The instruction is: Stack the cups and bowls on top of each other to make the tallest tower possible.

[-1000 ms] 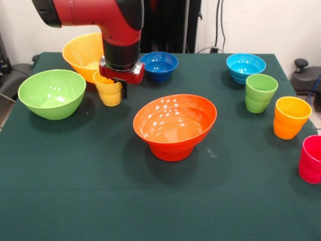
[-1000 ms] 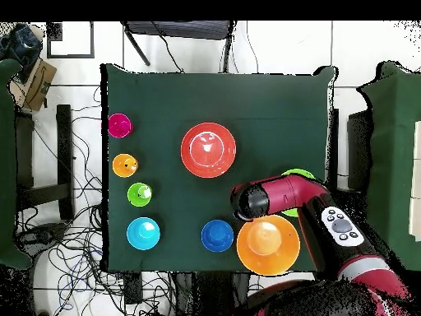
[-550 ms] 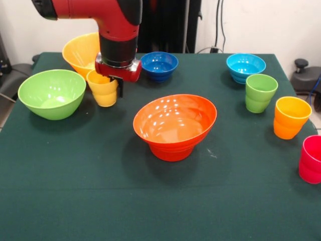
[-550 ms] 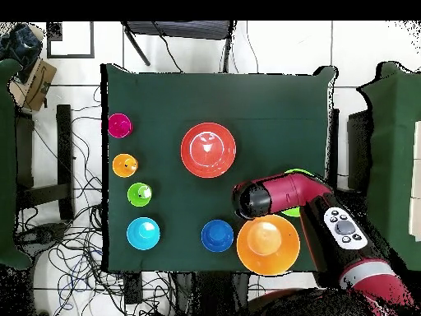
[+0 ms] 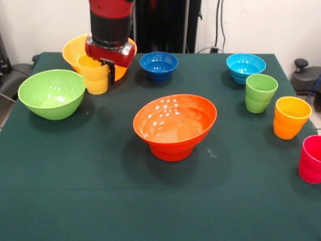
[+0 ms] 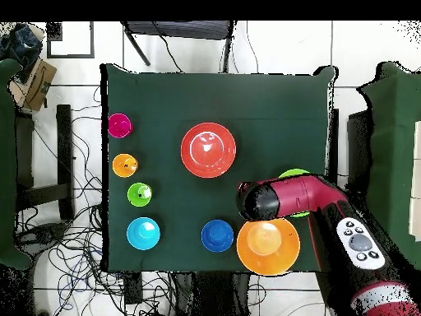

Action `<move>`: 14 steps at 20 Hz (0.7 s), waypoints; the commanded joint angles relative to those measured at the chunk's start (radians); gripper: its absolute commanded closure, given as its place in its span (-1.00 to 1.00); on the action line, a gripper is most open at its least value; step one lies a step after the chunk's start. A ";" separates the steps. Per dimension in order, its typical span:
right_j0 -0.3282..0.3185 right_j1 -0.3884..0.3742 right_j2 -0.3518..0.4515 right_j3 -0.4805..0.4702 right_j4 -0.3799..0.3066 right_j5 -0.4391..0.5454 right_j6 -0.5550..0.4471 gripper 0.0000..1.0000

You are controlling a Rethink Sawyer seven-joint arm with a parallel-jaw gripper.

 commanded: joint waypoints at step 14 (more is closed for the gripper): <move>-0.001 -0.286 0.121 0.155 0.175 0.147 -0.185 1.00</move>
